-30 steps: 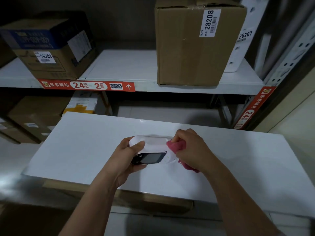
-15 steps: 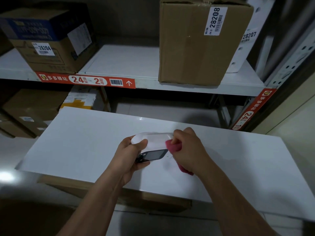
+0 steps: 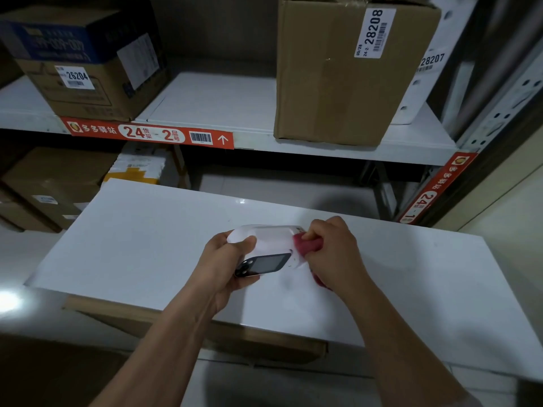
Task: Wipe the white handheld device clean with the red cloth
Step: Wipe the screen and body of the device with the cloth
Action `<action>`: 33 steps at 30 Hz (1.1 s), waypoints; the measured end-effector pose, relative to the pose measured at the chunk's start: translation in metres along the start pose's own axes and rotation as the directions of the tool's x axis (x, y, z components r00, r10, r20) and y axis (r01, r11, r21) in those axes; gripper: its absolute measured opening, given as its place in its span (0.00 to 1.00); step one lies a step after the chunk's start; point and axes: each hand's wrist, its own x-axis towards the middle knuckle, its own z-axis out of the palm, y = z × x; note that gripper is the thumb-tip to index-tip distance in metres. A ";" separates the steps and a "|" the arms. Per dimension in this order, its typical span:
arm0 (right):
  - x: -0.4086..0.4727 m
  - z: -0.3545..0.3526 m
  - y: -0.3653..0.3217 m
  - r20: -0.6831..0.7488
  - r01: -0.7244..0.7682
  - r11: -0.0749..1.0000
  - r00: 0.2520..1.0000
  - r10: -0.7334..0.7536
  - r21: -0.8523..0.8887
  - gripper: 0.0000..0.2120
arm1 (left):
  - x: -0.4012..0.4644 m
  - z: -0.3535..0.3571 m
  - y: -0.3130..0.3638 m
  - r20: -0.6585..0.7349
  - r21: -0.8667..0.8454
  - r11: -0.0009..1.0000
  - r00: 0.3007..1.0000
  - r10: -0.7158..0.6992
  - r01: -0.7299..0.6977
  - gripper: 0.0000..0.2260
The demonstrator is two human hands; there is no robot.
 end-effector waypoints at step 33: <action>0.018 -0.005 0.002 0.040 0.154 0.986 0.988 -0.152 -0.064 0.19 | -0.003 -0.008 0.004 0.125 0.335 0.919 0.977 0.175 -0.207 0.26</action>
